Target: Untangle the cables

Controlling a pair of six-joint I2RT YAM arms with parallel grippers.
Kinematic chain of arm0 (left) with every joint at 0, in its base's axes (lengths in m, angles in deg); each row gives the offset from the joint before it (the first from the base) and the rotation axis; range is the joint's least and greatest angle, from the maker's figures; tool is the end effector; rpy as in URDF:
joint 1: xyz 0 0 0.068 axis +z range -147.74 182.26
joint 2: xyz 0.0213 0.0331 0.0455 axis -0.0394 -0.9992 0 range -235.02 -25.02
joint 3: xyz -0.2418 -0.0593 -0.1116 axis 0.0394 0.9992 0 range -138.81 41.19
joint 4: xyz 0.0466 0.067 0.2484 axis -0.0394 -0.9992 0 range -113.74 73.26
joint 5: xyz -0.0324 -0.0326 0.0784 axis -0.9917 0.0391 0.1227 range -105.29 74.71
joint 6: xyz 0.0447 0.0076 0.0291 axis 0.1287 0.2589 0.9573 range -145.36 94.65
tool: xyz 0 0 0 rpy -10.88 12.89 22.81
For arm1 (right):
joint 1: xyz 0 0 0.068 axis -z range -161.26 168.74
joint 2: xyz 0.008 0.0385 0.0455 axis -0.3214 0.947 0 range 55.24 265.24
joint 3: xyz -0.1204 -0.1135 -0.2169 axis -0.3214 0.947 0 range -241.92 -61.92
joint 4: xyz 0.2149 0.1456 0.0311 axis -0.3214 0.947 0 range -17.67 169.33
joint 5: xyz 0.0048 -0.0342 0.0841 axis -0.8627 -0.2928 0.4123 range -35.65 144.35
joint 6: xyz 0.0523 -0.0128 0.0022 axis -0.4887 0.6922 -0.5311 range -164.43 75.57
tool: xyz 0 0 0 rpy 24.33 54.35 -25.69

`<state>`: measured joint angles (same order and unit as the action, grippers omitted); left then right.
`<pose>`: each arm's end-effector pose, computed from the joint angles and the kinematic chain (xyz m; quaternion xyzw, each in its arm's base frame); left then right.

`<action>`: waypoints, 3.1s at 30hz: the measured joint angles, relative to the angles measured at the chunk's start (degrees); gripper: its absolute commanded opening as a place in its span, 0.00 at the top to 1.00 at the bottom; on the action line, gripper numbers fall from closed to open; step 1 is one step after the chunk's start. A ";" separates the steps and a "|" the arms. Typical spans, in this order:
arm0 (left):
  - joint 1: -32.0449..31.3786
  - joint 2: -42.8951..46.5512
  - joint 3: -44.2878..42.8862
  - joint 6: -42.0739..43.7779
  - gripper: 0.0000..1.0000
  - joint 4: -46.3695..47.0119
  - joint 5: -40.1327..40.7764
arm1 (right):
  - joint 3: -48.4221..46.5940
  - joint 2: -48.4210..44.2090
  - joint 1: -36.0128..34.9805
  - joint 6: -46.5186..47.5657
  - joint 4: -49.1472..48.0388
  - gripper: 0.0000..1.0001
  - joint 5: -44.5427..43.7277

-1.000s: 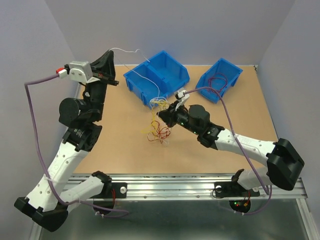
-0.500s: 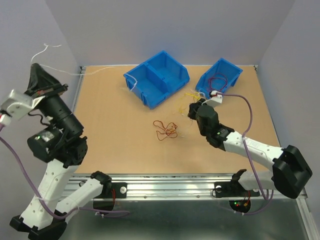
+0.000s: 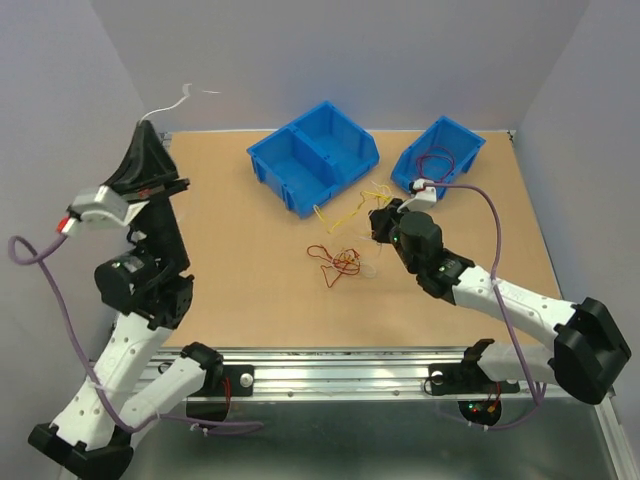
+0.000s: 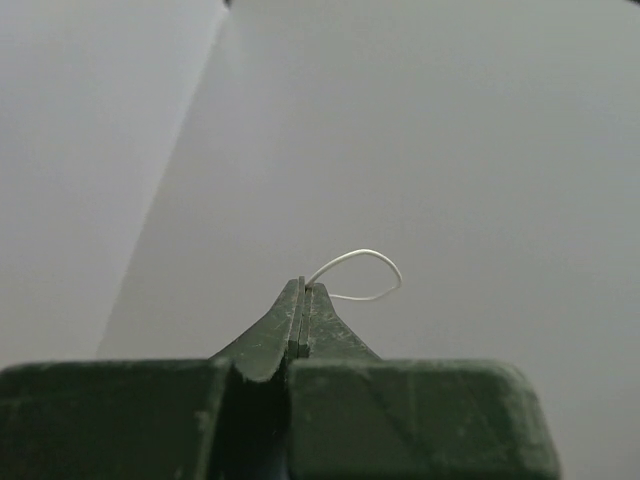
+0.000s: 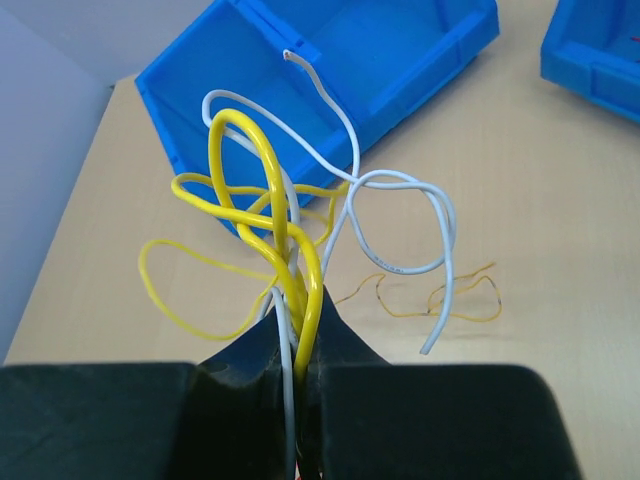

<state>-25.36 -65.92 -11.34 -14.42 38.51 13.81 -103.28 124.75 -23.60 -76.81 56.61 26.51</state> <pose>0.0874 -0.0262 0.4912 -0.1683 0.2644 -0.0878 0.9455 0.2143 0.1728 0.2755 0.0844 0.7668 0.2200 0.5970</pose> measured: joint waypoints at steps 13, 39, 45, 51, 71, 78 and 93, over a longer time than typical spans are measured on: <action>0.00 -21.46 -11.50 -1.73 1.00 -15.58 -16.35 | 0.02 -1.79 -0.04 1.46 -1.44 0.96 1.75; -0.02 -44.81 -20.04 13.07 1.00 -25.88 -9.90 | 0.17 -4.59 -0.04 0.87 -1.44 0.98 -0.44; -0.57 -29.79 -14.84 9.29 1.00 -18.21 -13.07 | 0.17 -4.66 -0.04 0.87 -1.42 0.99 -0.46; -1.68 -26.93 -14.99 4.35 1.00 -15.78 -16.15 | 0.17 -4.66 -0.04 0.87 -1.42 0.98 -0.46; -0.79 -56.85 -30.93 6.25 1.00 -22.45 -8.02 | 0.17 -4.66 -0.04 0.90 -1.38 0.99 -0.44; 0.79 -55.54 -17.09 12.22 1.00 -12.35 -4.90 | 0.17 -4.68 -0.04 0.90 -1.36 0.99 -0.44; 1.09 -58.51 -11.26 17.81 1.00 -17.94 -4.85 | 0.17 -4.96 -0.04 0.90 -1.31 0.99 -0.44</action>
<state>-24.27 -124.43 -22.60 3.40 20.56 8.96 -103.11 119.79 -23.65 -75.91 55.30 26.07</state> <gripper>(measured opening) 0.018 0.065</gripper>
